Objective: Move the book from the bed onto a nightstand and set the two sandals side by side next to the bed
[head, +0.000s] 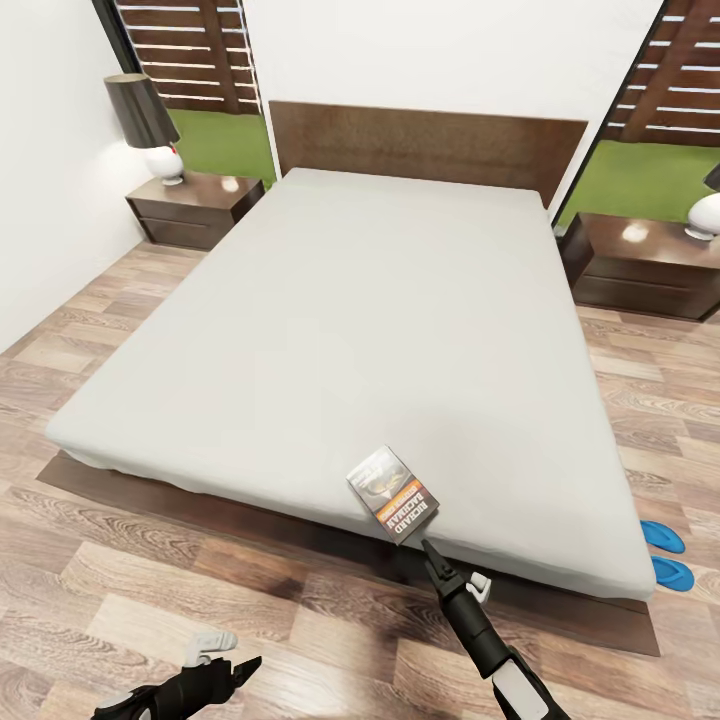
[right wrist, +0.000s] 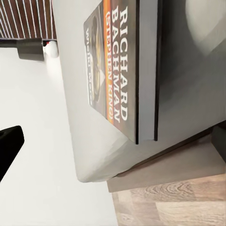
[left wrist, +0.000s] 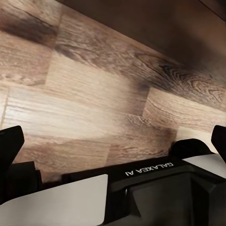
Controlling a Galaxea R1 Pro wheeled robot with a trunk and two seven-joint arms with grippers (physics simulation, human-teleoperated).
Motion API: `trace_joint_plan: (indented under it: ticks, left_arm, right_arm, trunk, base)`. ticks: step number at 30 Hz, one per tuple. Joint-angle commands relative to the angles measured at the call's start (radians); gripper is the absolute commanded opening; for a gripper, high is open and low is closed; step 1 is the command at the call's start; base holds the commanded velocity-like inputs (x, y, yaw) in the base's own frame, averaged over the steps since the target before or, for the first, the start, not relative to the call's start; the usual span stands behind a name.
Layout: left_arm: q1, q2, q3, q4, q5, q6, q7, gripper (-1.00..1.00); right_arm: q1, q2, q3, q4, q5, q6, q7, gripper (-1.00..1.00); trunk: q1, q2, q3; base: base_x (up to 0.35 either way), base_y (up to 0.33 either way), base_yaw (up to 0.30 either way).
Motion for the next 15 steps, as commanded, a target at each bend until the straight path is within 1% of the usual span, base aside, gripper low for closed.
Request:
trace_joint_plan:
  ticks: [1,6,11,15]
  left_arm:
    - [0.0,0.0,0.0,-0.001,0.01,0.01,-0.003,1.0]
    - [0.0,0.0,0.0,0.0,0.01,0.01,-0.003,1.0]
    - [0.0,0.0,0.0,0.001,0.009,0.009,-0.003,1.0]
    - [0.0,0.0,0.0,0.001,0.009,0.009,-0.003,1.0]
  right_arm:
    - [0.0,0.0,-0.002,0.0,-0.007,0.01,0.004,1.0]
    - [0.0,0.0,-0.002,0.0,-0.007,0.011,0.004,1.0]
    - [0.0,0.0,-0.002,0.0,-0.007,0.011,0.004,1.0]
    - [0.0,0.0,-0.002,0.0,-0.007,0.011,0.004,1.0]
  trunk:
    - [0.0,0.0,-0.001]
    - [0.0,0.0,-0.001]
    - [0.0,0.0,-0.001]
    - [0.0,0.0,-0.001]
  base:
    - [0.0,0.0,0.0]
    - [0.0,0.015,0.0]
    - [0.0,0.187,0.0]
    - [0.0,0.043,0.0]
